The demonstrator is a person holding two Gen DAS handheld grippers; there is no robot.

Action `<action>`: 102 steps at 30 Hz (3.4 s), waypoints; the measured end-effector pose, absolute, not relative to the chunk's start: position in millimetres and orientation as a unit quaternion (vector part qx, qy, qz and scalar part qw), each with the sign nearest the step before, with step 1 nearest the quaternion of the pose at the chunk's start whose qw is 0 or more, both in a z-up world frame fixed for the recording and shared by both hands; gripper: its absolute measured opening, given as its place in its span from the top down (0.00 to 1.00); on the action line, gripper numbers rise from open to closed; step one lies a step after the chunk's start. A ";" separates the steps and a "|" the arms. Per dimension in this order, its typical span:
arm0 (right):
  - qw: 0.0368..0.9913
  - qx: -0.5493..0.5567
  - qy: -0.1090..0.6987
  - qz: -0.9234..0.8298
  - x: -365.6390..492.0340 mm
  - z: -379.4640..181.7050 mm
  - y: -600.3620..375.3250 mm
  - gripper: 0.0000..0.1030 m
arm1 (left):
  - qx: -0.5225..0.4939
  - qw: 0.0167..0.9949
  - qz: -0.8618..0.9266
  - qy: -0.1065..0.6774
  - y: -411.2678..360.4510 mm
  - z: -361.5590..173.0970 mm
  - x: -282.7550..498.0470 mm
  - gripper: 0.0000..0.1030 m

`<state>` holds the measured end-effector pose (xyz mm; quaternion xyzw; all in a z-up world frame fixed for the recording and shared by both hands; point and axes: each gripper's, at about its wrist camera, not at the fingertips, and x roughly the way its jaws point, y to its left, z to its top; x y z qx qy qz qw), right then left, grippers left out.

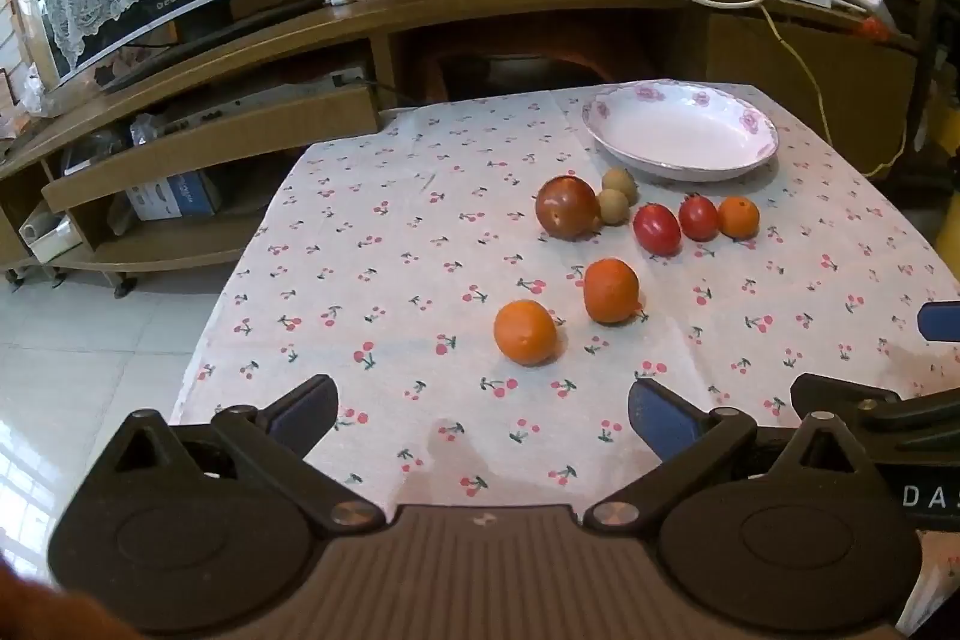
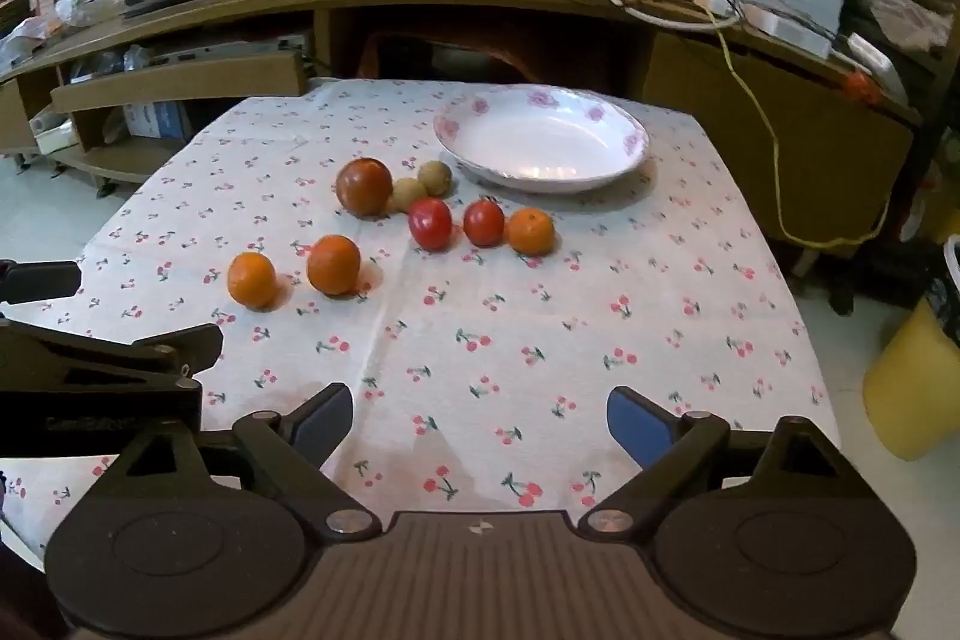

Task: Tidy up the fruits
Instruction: 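Grasp an orange with the left gripper while the right gripper grasps the other orange, then carry both oranges over the white plate and open both grippers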

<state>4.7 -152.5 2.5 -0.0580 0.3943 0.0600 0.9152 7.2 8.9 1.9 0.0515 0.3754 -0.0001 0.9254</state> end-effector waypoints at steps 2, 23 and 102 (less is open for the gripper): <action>0.916 -0.056 0.392 0.065 9.3 5.8 -152.6 0.11 | 0.061 0.928 0.000 0.367 7.6 7.1 12.1 0.00; 0.882 -0.112 0.404 0.214 90.3 -19.6 -114.7 0.36 | 0.059 0.914 -0.029 0.401 59.8 -8.0 67.0 0.01; 0.910 -0.041 0.391 0.132 211.9 -4.5 -209.2 0.63 | 0.043 0.899 -0.187 0.393 -64.9 -1.0 227.8 0.59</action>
